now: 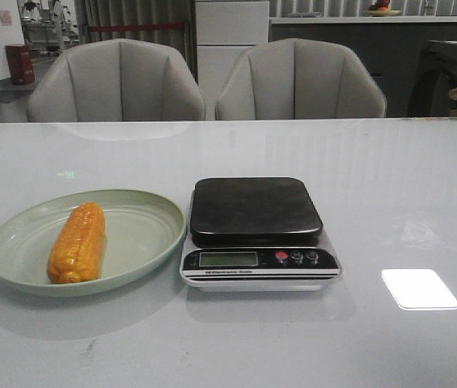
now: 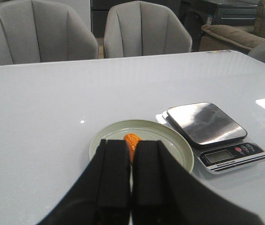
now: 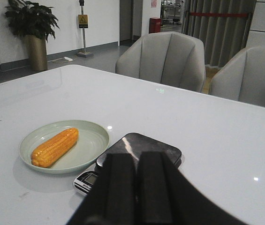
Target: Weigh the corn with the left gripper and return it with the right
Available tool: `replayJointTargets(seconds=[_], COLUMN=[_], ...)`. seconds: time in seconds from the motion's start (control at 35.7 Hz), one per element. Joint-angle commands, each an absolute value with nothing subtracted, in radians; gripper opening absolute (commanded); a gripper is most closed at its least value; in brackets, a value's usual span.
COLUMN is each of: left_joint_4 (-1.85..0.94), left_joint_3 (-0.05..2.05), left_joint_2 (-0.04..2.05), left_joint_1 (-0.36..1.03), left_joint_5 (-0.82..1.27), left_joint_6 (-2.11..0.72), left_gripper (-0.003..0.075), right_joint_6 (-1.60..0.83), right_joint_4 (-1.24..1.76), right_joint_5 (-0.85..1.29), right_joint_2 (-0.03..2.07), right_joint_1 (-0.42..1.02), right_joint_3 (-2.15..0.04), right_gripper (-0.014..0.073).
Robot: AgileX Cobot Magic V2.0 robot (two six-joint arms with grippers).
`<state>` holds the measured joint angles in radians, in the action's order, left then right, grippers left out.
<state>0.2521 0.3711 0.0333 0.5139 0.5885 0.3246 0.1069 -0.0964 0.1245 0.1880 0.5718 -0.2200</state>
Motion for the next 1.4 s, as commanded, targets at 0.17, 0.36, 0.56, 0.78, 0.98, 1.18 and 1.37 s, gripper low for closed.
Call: replayJointTargets(seconds=[0.17,0.36,0.56,0.78,0.98,1.18,1.37], left_joint_4=[0.262,0.262,0.262,0.262,0.239,0.187,0.104], left_joint_3=[0.398,0.398,0.398,0.396,0.350,0.231,0.098], left_joint_2=[0.046,0.046,0.046,0.046,0.046,0.046,0.046], left_joint_1=[0.512,0.512,0.512,0.512,0.478,0.318,0.142], left_joint_5=[0.519,0.519,0.519,0.519,0.519,0.357,0.155], left_joint_6=[0.329,0.329,0.329,0.329,0.329,0.141,0.090], left_gripper=[0.0122,0.0122,0.0122,0.0122,0.0122,0.0122,0.0122], right_joint_6=[0.096,0.096,0.096,0.096,0.096,0.096,0.096], right_joint_4=[-0.111,-0.111,-0.111,-0.111,-0.111,-0.111,-0.111], right_joint_5=[0.050,0.052,0.055,0.055,0.055,0.055,0.055], right_joint_2=[0.200,0.200,0.200,0.200,0.200,0.200,0.200], right_joint_1=[0.566,0.566,0.566,0.566,0.566,0.566,0.566], right_joint_3=[-0.247,-0.247,-0.247,-0.247,-0.247,-0.247,-0.247], right_gripper=[0.0135,0.0134,0.0134,0.0134,0.0134,0.0134,0.0134])
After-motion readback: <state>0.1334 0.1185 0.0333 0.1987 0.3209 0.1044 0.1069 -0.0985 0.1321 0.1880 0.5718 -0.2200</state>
